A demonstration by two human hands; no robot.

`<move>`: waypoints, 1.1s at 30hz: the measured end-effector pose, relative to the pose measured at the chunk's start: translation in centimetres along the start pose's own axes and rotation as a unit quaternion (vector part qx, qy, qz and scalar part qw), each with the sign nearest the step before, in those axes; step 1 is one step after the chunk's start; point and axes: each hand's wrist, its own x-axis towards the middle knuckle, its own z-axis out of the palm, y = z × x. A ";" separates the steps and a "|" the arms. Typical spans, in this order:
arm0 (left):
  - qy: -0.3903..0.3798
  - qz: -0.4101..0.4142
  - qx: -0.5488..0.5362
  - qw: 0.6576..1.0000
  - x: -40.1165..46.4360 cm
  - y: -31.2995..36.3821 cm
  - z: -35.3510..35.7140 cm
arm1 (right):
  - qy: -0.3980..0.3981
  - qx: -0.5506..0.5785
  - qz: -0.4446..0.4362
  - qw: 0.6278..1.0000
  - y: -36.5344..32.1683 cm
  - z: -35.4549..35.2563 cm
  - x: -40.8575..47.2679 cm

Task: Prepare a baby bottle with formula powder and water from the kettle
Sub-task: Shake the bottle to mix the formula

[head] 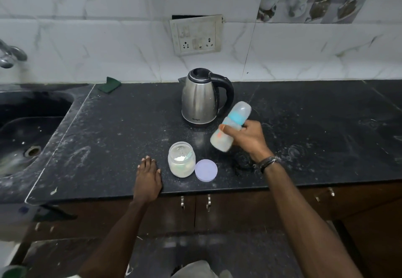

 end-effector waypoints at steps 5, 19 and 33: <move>0.003 0.003 0.002 1.000 0.1 0.1 -0.1 | -0.008 0.017 -0.004 1.000 0.0 -0.4 0.0; 0.003 0.005 0.000 1.000 0.0 0.1 -0.1 | -0.006 0.223 0.083 0.971 1.8 -1.3 -0.7; -0.002 0.003 0.000 1.000 0.1 -0.1 -0.1 | -0.054 0.221 0.055 0.972 1.4 -1.2 -0.6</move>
